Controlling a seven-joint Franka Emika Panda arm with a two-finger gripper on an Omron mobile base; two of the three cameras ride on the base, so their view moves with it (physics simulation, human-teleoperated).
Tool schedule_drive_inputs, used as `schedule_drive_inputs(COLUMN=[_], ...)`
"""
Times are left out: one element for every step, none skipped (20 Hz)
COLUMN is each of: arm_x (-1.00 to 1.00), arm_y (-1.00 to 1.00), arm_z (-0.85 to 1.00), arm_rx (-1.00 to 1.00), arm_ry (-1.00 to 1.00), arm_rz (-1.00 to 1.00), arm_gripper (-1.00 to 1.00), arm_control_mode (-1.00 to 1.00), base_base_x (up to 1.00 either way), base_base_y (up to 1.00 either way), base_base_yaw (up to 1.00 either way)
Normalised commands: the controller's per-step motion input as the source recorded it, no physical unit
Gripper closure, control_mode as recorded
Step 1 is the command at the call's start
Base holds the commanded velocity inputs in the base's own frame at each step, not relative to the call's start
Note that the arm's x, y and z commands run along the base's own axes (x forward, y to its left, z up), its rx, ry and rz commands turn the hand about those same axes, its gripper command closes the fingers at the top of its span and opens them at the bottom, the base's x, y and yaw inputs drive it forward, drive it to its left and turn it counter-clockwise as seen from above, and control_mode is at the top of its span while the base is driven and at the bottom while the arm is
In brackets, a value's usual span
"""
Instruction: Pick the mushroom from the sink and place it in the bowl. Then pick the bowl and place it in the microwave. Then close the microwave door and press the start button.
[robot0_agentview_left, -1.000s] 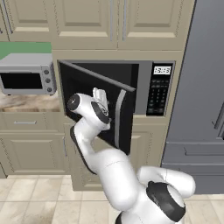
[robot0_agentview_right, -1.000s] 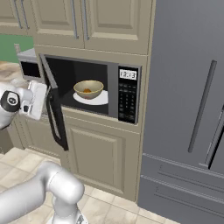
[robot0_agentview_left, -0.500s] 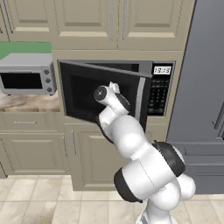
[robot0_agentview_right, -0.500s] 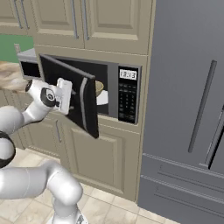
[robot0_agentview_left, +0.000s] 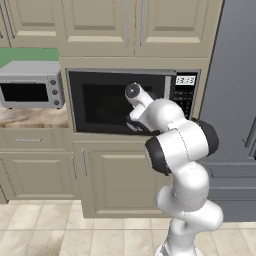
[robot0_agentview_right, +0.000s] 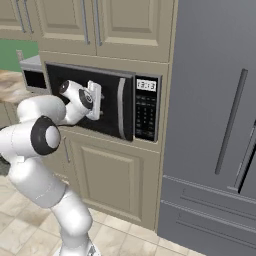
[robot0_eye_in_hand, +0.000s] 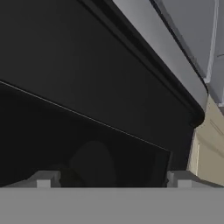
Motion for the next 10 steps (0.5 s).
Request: schedule_drive_inputs(arm_x=[0.83,0.77,0.71,0.75,0.71,0.70,0.63,0.39,0.07,0.00], arm_y=[0.00,0.00,0.00,0.00,0.00,-0.01,-0.01,-0.01,0.00,0.00], arm_z=[0.00,0.00,0.00,0.00,0.00,0.00,0.00,0.00,-0.01,-0.01], arm_rx=[0.04,0.03,0.04,0.04,0.03,0.03,0.03,0.01,0.00,0.02], arm_ry=[0.00,0.00,-0.01,-0.01,-0.01,-0.02,-0.03,-0.05,-0.08,-0.08], arm_rz=[0.03,0.04,0.04,0.04,0.04,0.04,0.04,0.04,0.03,0.03], arm_gripper=[-1.00,-1.00,-1.00,-1.00,-1.00,-1.00,-1.00,-1.00,-1.00,-1.00], arm_control_mode=[-1.00,-1.00,-1.00,-1.00,-1.00,-1.00,-1.00,-1.00,-1.00,-1.00], base_base_x=[0.00,0.00,0.00,0.00,0.00,0.00,0.00,0.00,0.00,0.00], base_base_y=[0.00,0.00,0.00,0.00,0.00,0.00,0.00,0.00,0.00,0.00], base_base_yaw=[0.00,0.00,0.00,0.00,0.00,0.00,0.00,0.00,0.00,0.00])
